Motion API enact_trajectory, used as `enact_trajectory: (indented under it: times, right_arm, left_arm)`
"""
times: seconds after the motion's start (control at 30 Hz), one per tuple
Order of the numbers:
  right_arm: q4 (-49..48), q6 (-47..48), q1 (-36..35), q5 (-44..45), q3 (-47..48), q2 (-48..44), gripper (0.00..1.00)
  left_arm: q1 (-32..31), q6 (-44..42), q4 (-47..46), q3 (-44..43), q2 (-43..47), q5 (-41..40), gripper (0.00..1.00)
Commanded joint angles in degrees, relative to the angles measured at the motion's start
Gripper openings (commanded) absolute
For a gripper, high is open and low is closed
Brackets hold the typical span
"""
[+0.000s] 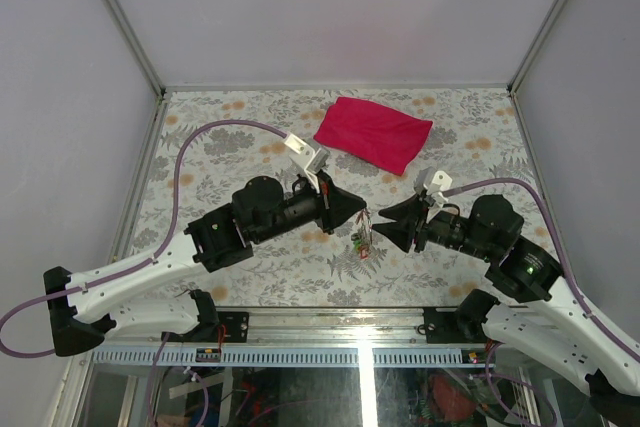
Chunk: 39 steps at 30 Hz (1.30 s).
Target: Put the keys on the keyring
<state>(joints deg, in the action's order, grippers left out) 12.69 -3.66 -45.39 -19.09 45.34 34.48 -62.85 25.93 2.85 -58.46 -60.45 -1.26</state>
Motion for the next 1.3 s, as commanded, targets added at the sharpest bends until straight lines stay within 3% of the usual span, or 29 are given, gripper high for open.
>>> enact_trajectory:
  times: [0.0,0.37,0.8,1.07,1.27]
  right_arm:
    - [1.0,-1.3,-0.1,0.5,2.5,0.0,0.43]
    - [-5.2,-8.8,-0.1,4.8,0.9,1.6,0.47]
    - [-11.0,-10.4,-0.1,3.8,-0.6,7.8,0.47]
    - [-10.8,-9.4,-0.1,4.2,-0.9,10.6,0.38]
    - [-10.7,-9.1,-0.1,5.1,-1.2,10.9,0.16]
  left_arm:
    - [0.1,0.7,-2.4,-0.2,1.7,-4.3,0.00]
    - [0.0,2.8,-1.1,0.3,1.2,-12.9,0.00]
    - [0.0,4.2,-0.6,-0.3,0.3,-15.4,0.00]
    - [0.0,4.5,-0.2,-0.2,0.4,-16.4,0.00]
    - [0.1,4.7,-0.4,0.0,0.4,-16.6,0.00]
